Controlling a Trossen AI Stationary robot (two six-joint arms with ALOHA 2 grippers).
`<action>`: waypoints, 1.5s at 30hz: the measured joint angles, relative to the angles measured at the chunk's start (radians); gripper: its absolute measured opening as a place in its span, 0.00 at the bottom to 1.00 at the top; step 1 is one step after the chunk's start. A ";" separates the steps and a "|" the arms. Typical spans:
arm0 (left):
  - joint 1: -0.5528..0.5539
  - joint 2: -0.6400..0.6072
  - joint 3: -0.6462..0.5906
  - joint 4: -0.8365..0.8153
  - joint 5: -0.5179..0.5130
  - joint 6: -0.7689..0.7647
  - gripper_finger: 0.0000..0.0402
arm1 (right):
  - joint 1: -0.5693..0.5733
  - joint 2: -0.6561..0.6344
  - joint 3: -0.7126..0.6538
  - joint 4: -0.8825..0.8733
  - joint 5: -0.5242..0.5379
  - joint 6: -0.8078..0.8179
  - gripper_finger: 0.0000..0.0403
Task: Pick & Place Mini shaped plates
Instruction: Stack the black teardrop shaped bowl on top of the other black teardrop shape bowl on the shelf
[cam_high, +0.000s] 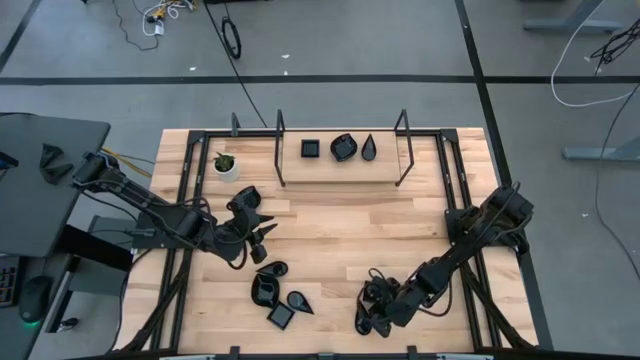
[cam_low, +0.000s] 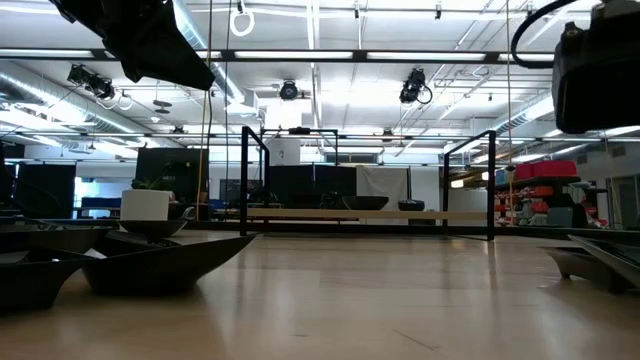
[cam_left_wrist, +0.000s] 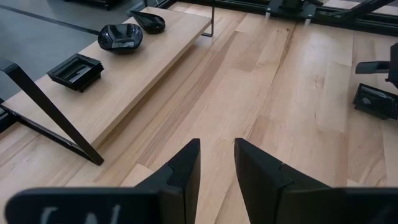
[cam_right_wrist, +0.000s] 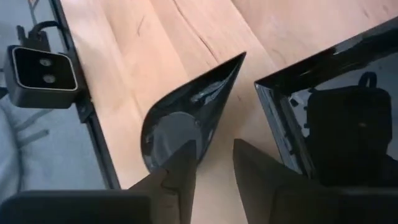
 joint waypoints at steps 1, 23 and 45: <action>0.000 0.000 0.000 0.000 0.000 0.000 0.26 | 0.000 0.003 0.000 0.012 0.000 -0.004 0.30; 0.000 0.000 0.000 0.000 0.000 -0.002 0.26 | -0.003 0.029 0.000 0.108 0.153 -0.118 0.03; 0.000 0.000 0.000 0.002 -0.016 -0.002 0.26 | -0.494 -0.281 0.266 -0.313 0.397 -0.772 0.00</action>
